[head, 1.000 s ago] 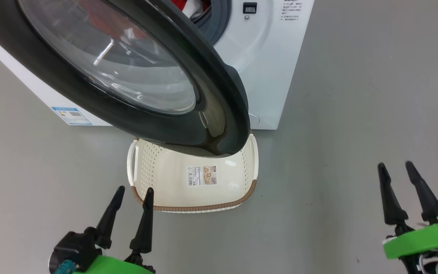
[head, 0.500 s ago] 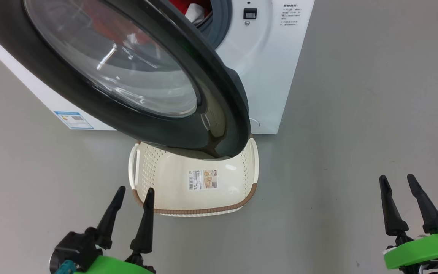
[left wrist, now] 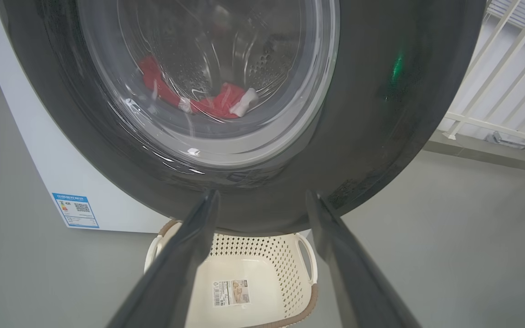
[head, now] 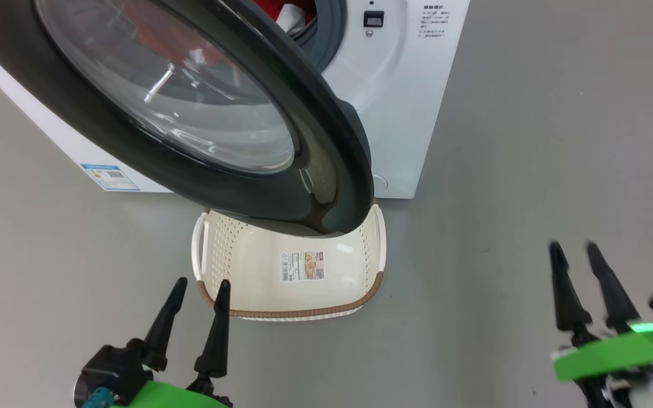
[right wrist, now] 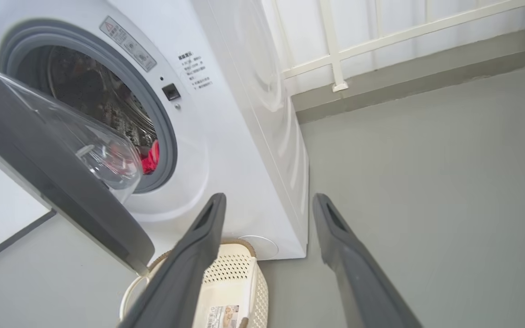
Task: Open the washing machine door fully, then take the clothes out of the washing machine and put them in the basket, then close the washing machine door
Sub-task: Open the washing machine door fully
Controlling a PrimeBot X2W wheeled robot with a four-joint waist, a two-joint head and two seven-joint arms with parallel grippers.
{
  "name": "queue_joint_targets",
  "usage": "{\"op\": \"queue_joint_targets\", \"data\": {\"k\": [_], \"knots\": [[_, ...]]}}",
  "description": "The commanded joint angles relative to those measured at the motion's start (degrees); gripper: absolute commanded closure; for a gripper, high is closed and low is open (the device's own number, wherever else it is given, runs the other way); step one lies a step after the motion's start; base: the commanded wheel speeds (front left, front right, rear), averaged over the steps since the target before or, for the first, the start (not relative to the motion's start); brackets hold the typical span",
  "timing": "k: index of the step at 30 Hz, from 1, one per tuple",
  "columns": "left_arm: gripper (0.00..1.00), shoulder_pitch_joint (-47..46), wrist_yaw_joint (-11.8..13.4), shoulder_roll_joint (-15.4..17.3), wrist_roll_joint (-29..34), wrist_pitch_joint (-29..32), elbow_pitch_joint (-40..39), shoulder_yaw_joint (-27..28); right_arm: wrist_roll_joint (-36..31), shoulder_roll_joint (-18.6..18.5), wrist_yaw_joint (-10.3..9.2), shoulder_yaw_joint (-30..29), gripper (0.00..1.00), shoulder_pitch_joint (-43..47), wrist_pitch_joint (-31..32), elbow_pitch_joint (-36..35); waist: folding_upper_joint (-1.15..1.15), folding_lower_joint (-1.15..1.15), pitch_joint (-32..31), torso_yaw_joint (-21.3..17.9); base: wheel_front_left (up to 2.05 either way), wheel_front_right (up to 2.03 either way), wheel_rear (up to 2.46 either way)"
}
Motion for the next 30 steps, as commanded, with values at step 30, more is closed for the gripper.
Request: {"op": "queue_joint_targets", "data": {"k": [30], "knots": [[0.00,-1.88,0.83,0.56,-2.74,-0.69,-1.94,-1.54,41.08,-15.36,0.36,39.01,1.00,-35.98,0.14,0.09,0.00,0.00,3.42,4.89,0.00,0.00,0.00]]}}
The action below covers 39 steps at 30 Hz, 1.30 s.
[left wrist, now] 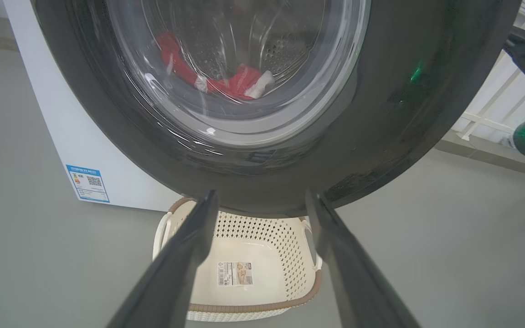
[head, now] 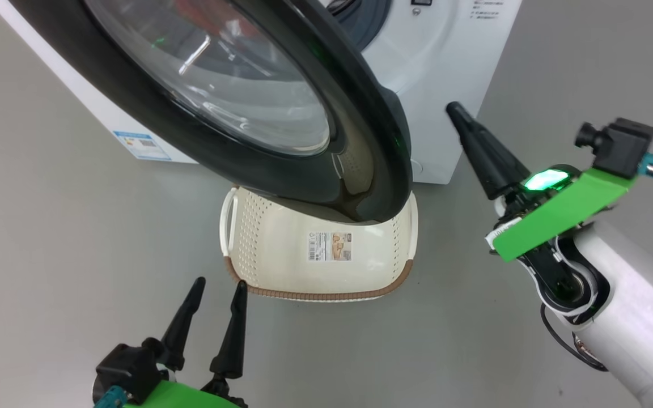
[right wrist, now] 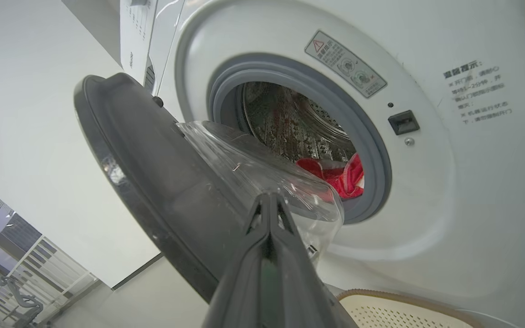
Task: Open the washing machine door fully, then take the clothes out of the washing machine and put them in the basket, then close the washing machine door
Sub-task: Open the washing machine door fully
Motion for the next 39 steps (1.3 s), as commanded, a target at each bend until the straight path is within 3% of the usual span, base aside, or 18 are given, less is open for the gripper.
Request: {"op": "queue_joint_targets", "data": {"k": [1,15,39], "knots": [[0.00,-1.74,0.35,0.58,-0.48,-0.69,-1.61,1.25,3.51,-0.95,0.37,3.01,1.00,-1.90,0.57,-1.08,0.00,0.00,0.74,0.48,0.00,0.00,0.00],[0.00,-2.88,0.27,0.57,-1.49,-0.69,-1.62,-0.13,13.26,-4.93,0.37,12.58,1.00,-8.49,3.97,0.08,0.00,0.00,1.77,1.87,0.00,0.00,0.00],[0.00,0.94,0.60,0.57,-1.15,-0.69,-1.56,-0.44,17.03,-3.70,0.37,21.95,1.00,-5.60,3.46,-0.33,0.00,0.00,-4.91,7.26,0.00,0.00,0.00]]}}
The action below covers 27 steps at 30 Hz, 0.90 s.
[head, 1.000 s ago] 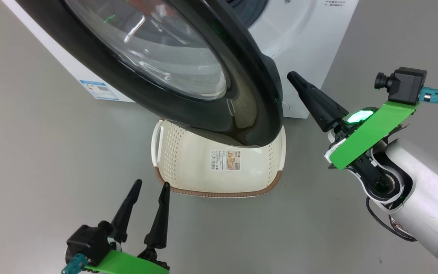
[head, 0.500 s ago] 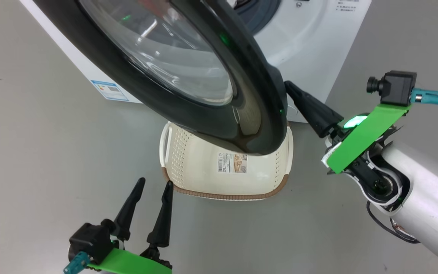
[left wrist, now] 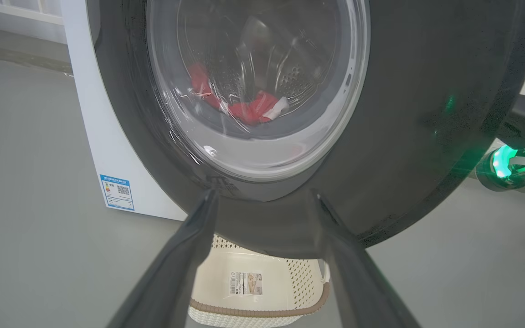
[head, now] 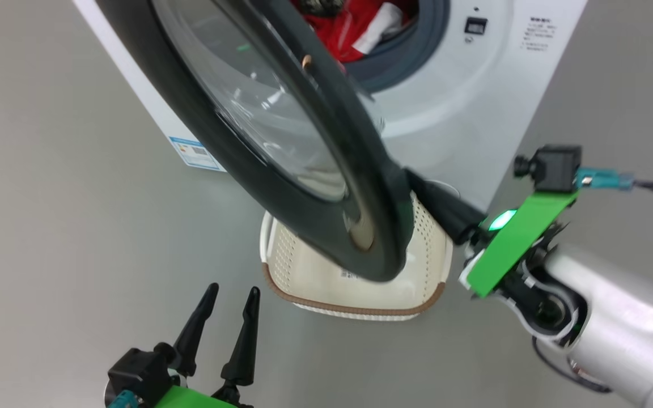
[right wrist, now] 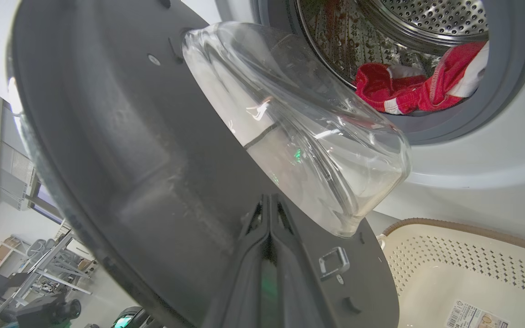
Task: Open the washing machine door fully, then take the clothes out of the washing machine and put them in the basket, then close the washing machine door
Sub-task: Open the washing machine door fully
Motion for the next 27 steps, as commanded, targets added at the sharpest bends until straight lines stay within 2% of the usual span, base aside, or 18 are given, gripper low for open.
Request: {"op": "queue_joint_targets", "data": {"k": [1,27], "knots": [[0.00,0.74,0.27,0.57,0.20,-0.69,-1.16,1.94,0.46,1.23,0.44,0.96,1.00,2.41,-0.27,-1.84,0.00,0.00,-1.69,1.55,0.00,0.00,0.00],[0.00,4.87,0.09,0.57,1.38,-0.69,-0.73,2.02,1.72,5.93,0.44,5.16,1.00,6.05,0.22,-2.64,0.00,0.00,-7.27,8.13,0.00,0.00,0.00]]}}
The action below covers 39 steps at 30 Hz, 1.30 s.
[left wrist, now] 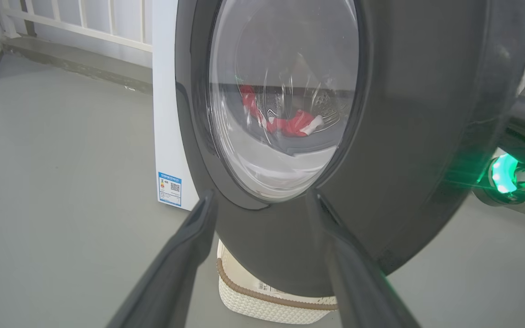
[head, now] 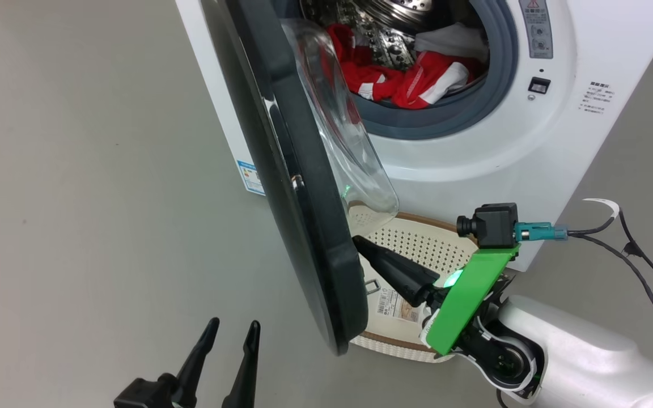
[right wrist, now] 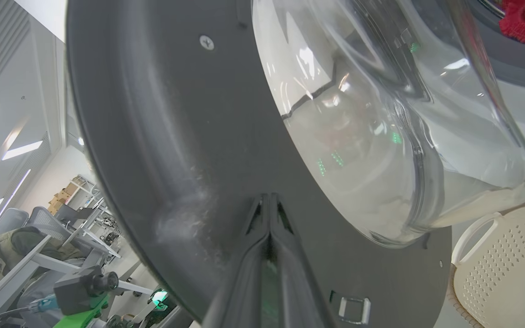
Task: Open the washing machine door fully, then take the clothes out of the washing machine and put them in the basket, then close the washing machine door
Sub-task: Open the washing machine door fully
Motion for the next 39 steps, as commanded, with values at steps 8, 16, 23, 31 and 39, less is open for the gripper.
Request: {"op": "queue_joint_targets", "data": {"k": [8,16,23,31,39], "knots": [[0.00,0.46,0.23,0.45,0.85,-0.69,-1.32,2.15,0.56,2.94,0.45,0.96,1.00,1.72,0.28,-1.50,0.00,0.00,-0.96,1.86,0.00,0.00,0.00],[0.00,0.70,0.44,0.45,0.84,-0.69,-1.73,2.65,0.49,3.94,0.45,1.40,1.00,1.66,0.62,-1.34,0.00,0.00,-1.02,2.51,0.00,0.00,0.00],[0.00,0.78,0.59,0.45,0.79,-0.69,-1.95,2.88,0.42,4.23,0.45,1.55,1.00,1.61,0.69,-1.25,0.00,0.00,-1.05,2.53,0.00,0.00,0.00],[0.00,1.09,0.67,0.45,0.96,-0.69,-1.92,3.17,-0.18,3.83,0.45,1.29,0.65,2.42,-0.87,-0.39,0.00,0.00,-1.87,2.16,0.00,0.00,0.00],[0.00,1.16,0.39,0.45,1.21,-0.69,-1.75,3.56,0.09,1.96,0.45,0.34,0.00,5.94,-2.76,1.62,0.00,0.00,-2.14,1.34,0.00,0.00,0.00]]}}
